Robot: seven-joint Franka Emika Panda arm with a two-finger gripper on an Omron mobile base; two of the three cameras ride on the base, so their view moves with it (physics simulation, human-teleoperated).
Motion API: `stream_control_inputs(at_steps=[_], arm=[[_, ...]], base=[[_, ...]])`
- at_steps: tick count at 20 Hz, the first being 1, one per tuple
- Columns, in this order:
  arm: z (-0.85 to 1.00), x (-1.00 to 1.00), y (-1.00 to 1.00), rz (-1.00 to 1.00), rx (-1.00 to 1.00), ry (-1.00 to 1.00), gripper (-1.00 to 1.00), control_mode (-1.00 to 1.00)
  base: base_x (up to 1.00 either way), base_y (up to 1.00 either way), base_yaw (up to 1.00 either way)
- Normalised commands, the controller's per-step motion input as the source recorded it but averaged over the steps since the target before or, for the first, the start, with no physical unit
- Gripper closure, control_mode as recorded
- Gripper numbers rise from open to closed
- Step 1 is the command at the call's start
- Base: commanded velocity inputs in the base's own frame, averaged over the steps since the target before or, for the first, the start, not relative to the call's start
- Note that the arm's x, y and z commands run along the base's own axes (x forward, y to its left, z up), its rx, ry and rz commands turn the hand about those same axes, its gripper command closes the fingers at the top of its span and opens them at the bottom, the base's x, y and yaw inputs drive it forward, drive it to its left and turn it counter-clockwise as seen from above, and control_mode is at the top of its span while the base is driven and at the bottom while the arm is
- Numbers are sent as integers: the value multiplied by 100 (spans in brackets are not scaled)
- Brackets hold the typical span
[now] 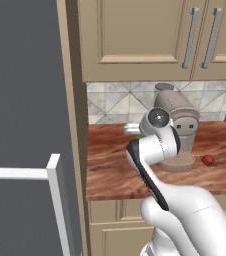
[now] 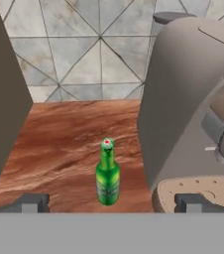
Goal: Place the liquor and beer on the top shelf of the fridge to keep them out of children's reach, and place the bell pepper on lower shelves for easy access.
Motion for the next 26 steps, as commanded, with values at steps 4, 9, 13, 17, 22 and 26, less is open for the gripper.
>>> stream_control_inputs(at_steps=[4, 9, 13, 17, 22, 26], arm=[[-38, 32, 0, 0, 0, 3, -100, -100], [-41, 28, 0, 0, 1, 0, -100, -100], [-35, 23, 0, 0, 2, 0, -100, -100], [-32, 20, 0, 0, 2, 1, -100, -100], [-27, 18, 0, 0, 0, 3, -100, -100], [-14, 21, 0, 0, 0, 3, -100, -100]], base=[[0, 0, 0], [0, 0, 0], [0, 0, 0], [0, 0, 0], [0, 0, 0], [0, 0, 0]])
